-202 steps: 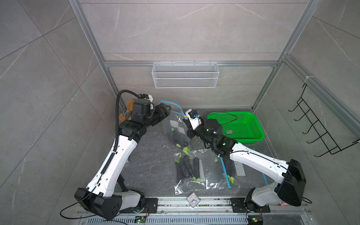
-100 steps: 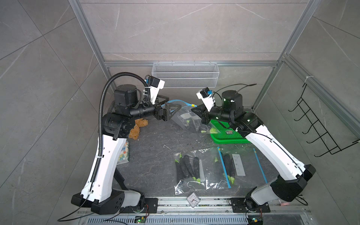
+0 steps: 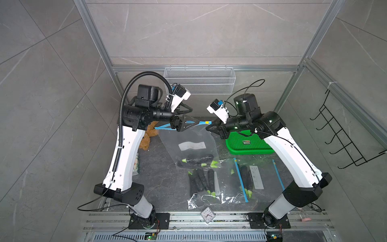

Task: Place the eggplant in a zip-top bag and seal the zipper
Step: Zip the zipper on the zipper food storage bag.

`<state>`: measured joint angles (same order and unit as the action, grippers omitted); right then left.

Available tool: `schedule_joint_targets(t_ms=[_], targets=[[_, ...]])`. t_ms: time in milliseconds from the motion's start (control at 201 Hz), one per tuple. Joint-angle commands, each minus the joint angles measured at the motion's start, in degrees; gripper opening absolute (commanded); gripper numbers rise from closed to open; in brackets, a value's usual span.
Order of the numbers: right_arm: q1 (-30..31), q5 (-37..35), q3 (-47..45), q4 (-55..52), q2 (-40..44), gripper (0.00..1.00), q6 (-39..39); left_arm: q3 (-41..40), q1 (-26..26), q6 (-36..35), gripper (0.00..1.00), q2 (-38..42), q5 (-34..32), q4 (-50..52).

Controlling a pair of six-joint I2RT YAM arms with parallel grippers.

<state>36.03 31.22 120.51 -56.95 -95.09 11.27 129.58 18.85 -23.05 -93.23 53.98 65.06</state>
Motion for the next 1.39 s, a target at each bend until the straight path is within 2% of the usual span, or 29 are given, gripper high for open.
schedule_joint_targets(t_ms=[0, 159, 329, 508, 826, 956, 1389], targets=[[0.4, 2.7, 3.3, -4.2, -1.4, 0.00, 1.3, 2.2, 1.2, -5.6, 0.87, -0.9, 3.8, 6.6], [1.9, 2.8, 6.4, -6.4, -3.2, 0.00, 2.2, 2.1, 3.1, -7.0, 0.87, -2.2, 1.0, 8.5], [3.8, 2.6, 9.2, -7.8, -5.3, 0.00, 2.5, 1.8, 4.1, -6.9, 0.87, -3.2, 0.9, 8.6], [4.5, 2.5, 11.4, -9.1, -7.1, 0.00, 3.0, 0.6, 4.2, -6.8, 0.83, -3.3, -0.4, 8.8], [4.5, 2.6, 11.8, -8.7, -7.3, 0.00, 2.9, -2.7, 4.2, -7.3, 0.65, -1.3, -1.4, 9.4], [4.5, 2.7, 11.8, -8.8, -7.3, 0.00, 3.0, -2.9, 4.2, -7.4, 0.53, -1.3, -1.5, 9.7], [4.5, 2.3, 11.5, -9.2, -7.4, 0.00, 3.1, -2.5, 4.2, -7.2, 0.44, -0.9, -1.2, 9.3]])
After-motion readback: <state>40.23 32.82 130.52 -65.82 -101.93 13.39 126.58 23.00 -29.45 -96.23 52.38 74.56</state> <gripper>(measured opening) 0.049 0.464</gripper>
